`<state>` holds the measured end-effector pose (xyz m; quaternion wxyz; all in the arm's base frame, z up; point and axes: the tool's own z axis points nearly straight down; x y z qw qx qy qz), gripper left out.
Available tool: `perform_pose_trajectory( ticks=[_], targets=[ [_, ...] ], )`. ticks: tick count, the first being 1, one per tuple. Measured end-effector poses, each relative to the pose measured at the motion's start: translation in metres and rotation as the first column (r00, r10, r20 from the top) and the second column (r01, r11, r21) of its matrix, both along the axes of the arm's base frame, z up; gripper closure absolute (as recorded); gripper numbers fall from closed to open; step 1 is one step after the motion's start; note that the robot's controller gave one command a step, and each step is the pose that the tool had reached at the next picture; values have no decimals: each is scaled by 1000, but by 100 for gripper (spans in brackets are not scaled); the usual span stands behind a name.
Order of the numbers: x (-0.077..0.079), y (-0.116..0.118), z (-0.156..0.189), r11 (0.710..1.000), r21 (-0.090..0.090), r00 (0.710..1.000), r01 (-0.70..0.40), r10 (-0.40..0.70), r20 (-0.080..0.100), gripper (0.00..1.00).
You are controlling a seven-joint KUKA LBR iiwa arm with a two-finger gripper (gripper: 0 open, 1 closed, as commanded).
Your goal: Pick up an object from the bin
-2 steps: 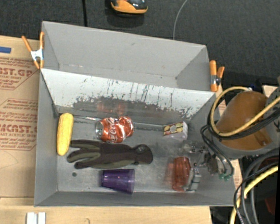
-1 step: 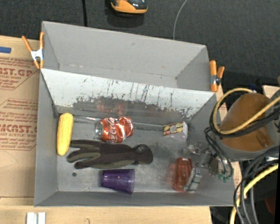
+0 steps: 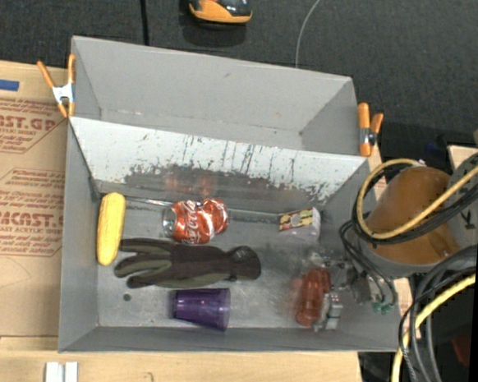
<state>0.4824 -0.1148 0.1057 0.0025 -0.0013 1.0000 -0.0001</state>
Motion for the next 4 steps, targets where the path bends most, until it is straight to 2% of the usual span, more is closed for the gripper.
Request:
perform_pose_trajectory(
  ticks=[1,2,4],
  targets=[
    [4,0,-37,997,1,997,80,-80,-2,0],
    [1,8,-35,960,12,960,278,-278,-7,100],
    [0,8,-30,960,11,960,278,-278,-12,100]
  ],
)
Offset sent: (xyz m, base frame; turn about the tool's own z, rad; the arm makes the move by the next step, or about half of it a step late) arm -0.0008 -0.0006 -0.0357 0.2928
